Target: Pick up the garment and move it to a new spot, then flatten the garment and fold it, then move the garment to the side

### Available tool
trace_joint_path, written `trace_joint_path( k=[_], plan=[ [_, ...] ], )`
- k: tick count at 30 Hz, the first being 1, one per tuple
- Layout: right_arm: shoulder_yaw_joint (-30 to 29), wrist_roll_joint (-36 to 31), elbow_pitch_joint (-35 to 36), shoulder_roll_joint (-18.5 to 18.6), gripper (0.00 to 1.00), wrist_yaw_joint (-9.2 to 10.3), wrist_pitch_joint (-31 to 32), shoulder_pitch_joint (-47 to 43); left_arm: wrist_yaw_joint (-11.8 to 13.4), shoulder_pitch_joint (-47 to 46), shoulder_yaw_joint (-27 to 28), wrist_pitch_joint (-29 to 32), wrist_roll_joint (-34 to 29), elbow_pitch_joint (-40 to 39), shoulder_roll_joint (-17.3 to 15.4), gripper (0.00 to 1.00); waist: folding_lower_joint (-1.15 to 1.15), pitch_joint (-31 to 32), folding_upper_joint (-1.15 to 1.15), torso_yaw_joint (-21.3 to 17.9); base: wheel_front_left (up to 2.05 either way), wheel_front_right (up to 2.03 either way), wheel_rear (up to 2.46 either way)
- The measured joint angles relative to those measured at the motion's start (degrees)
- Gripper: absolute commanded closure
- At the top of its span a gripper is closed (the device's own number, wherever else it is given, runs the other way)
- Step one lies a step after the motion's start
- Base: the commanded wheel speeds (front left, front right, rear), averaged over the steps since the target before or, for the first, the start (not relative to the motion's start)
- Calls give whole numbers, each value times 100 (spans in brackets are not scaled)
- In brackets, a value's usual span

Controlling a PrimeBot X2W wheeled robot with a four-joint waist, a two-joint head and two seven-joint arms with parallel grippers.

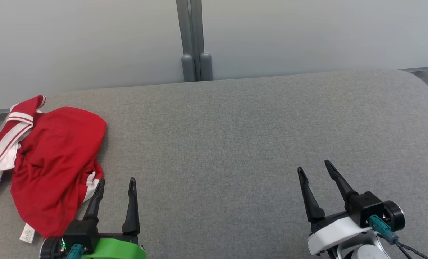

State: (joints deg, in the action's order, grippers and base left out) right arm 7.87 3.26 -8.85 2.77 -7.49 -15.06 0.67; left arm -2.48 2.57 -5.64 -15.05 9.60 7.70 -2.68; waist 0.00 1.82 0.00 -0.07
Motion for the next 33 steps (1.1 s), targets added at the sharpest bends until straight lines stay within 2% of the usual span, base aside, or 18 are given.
trace_joint_path(
  k=[8,14,26,33],
  plan=[
    [43,10,-21,3,0,0,0,-2,-7,-2,14,-1,-3,11,0,0,0,-35,0,67,0,0,0],
    [83,8,-13,2,0,0,0,-30,24,-26,-58,-9,-5,10,0,0,0,-51,0,299,0,0,0],
    [132,-75,42,2,0,-1,0,-136,226,25,-2,-10,-9,-172,-4,0,0,-95,0,1173,0,0,0],
    [221,-92,54,1,0,-1,0,-141,258,68,21,-10,-18,-205,-4,0,0,-116,0,1717,0,0,0]
  ],
)
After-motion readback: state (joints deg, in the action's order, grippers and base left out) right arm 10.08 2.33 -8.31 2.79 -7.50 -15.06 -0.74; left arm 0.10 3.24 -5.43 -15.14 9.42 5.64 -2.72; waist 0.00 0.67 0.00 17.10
